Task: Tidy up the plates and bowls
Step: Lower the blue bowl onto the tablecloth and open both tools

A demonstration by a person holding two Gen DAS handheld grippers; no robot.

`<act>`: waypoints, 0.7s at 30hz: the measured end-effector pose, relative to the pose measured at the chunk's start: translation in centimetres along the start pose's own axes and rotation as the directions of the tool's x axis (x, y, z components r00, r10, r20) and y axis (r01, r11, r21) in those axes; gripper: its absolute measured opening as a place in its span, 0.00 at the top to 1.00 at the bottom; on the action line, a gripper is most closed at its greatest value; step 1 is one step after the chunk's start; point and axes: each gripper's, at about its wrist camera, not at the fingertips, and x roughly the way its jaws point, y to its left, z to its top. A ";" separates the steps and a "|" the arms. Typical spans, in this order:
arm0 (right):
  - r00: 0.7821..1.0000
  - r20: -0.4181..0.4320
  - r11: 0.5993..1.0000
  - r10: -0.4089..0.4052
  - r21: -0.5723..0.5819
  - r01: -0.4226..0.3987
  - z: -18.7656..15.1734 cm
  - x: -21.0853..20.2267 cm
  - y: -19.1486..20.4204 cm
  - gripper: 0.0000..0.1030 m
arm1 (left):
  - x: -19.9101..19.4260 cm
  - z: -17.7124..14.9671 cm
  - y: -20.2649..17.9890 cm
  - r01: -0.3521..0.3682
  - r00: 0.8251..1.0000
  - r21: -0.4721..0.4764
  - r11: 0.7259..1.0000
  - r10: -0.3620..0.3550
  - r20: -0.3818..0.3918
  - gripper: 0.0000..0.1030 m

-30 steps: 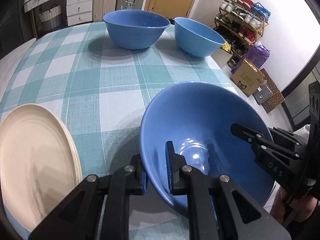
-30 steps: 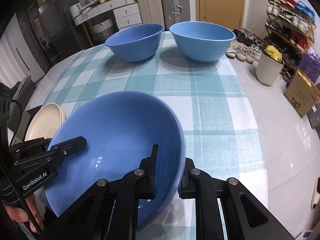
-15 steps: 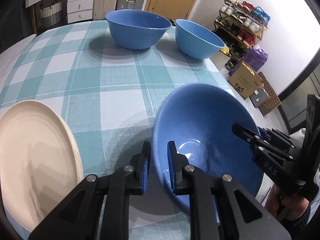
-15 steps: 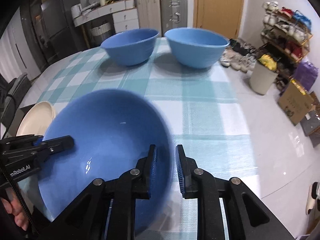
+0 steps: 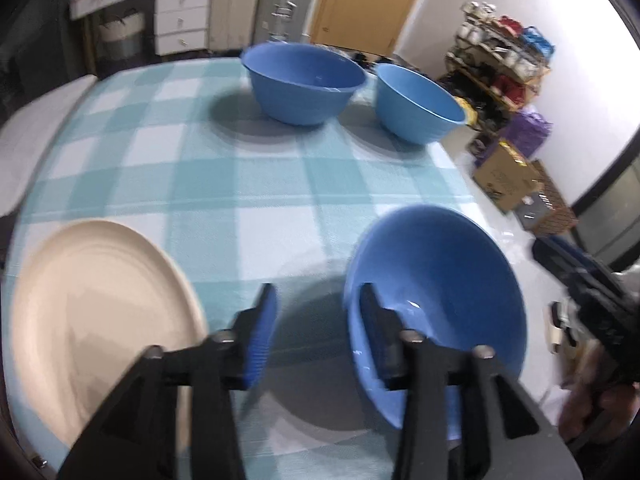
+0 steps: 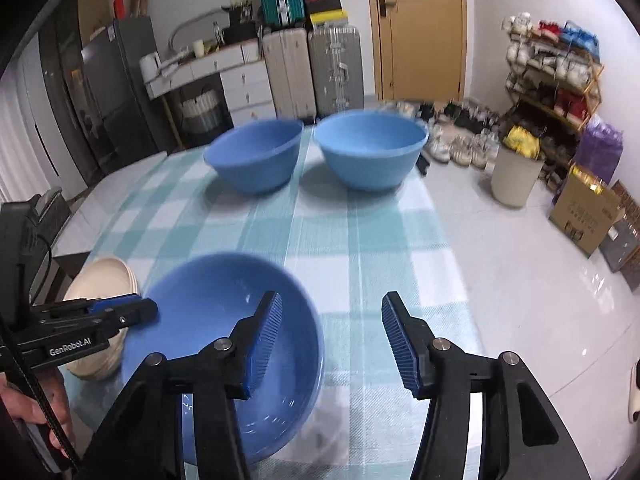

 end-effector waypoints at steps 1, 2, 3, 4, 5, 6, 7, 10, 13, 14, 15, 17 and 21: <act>1.000 0.005 1.000 0.004 0.003 -0.004 0.3 -0.4 0.0 0.48 | -0.4 0.2 0.0 -0.006 1.000 0.005 1.000 0.006 0.018 0.56; 1.000 0.010 1.000 0.010 0.011 -0.010 0.7 -0.8 -0.1 0.48 | -0.8 0.4 0.0 -0.016 0.999 0.012 1.000 0.016 0.034 0.56; 1.000 0.013 0.999 0.025 0.022 -0.025 1.1 -1.2 -0.2 0.48 | -1.3 0.7 0.0 -0.026 0.999 0.015 1.000 0.025 0.047 0.55; 0.999 0.013 0.998 0.047 0.040 -0.047 1.7 -1.7 -0.3 0.48 | -1.6 1.0 0.0 -0.025 0.998 0.015 1.000 0.025 0.052 0.55; 0.998 0.014 0.997 0.059 0.049 -0.059 2.0 -2.1 -0.4 0.48 | -1.9 1.2 0.1 -0.023 0.998 0.013 1.000 0.022 0.055 0.52; 0.997 0.015 0.995 0.077 0.059 -0.078 2.5 -2.6 -0.4 0.48 | -2.2 1.7 0.2 -0.017 0.998 0.009 1.000 0.016 0.055 0.50; 0.995 0.022 0.993 0.097 0.068 -0.099 3.0 -3.1 -0.3 0.48 | -2.3 2.0 0.4 -0.015 0.999 0.006 1.000 0.015 0.052 0.50; 0.988 0.028 0.985 0.149 0.081 -0.150 5.0 -4.9 0.3 0.33 | -2.9 3.3 0.8 -0.005 0.999 0.010 1.000 0.005 0.032 0.49; 0.978 0.054 0.977 0.200 0.064 -0.203 7.2 -6.8 1.2 0.27 | -3.7 5.1 1.2 -0.004 1.000 0.021 1.000 0.004 0.010 0.26; 0.975 0.059 0.974 0.215 0.057 -0.218 8.1 -7.4 1.4 0.27 | -4.1 5.4 1.3 -0.009 1.000 0.029 1.000 0.008 0.022 0.17; 0.974 0.068 0.974 0.217 0.055 -0.221 9.0 -8.0 1.6 0.25 | -4.7 6.0 1.3 -0.022 0.999 0.046 0.999 0.020 0.047 0.15; 0.970 0.079 0.971 0.228 0.056 -0.233 11.2 -9.0 2.0 0.17 | -5.7 7.2 1.4 -0.038 0.996 0.075 0.996 0.032 0.080 0.12; 0.950 0.083 0.948 0.301 0.078 -0.307 14.7 -9.5 2.4 0.13 | -6.5 10.5 2.4 -0.031 0.995 0.066 0.997 0.024 0.101 0.07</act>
